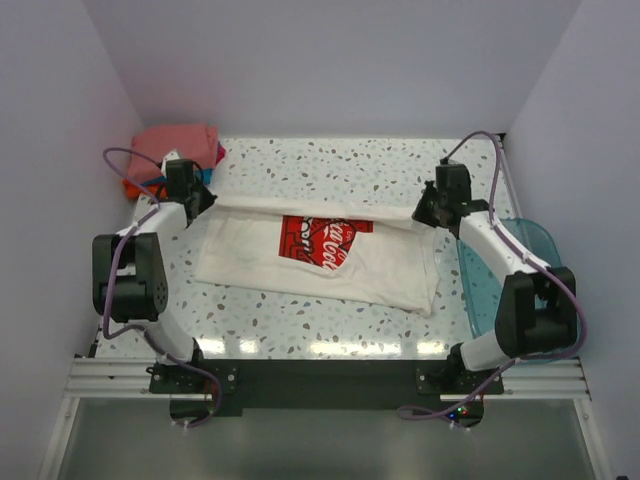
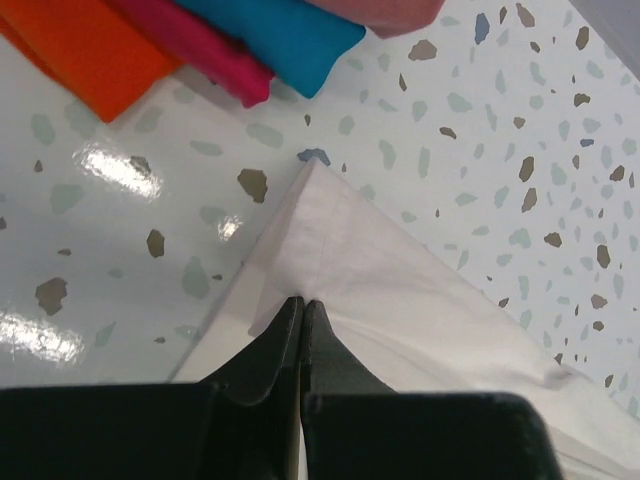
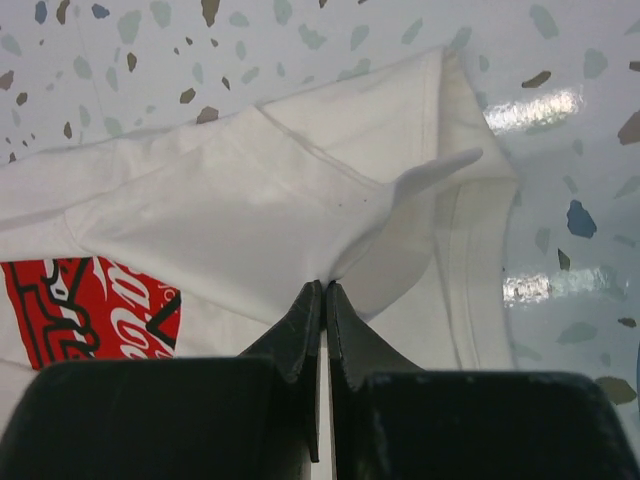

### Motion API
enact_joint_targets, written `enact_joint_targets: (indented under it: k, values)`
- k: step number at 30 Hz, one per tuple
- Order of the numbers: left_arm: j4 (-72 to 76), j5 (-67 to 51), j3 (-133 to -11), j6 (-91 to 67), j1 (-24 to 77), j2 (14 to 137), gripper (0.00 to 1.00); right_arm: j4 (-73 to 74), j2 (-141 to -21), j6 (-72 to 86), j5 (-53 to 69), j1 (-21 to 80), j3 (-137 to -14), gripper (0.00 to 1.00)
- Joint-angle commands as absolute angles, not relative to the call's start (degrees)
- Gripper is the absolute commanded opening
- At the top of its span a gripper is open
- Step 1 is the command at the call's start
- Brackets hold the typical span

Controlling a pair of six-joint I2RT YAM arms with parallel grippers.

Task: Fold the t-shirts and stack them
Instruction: Fold the tshirt

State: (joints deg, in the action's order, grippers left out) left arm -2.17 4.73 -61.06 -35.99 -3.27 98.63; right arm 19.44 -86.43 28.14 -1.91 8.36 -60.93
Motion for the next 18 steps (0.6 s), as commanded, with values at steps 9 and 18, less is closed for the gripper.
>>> enact_joint_targets:
  k: [9, 18]
  values:
    - [-1.4, 6.2, -49.9, -40.1, -4.2, 87.4, 0.0, 17.6, -71.4, 30.3, -2.0, 11.6, -48.9, 0.0]
    - [3.8, 5.5, -39.6, -45.6, -4.5, 78.2, 0.6, 19.9, -66.3, 29.3, -2.8, 11.7, -45.3, 0.57]
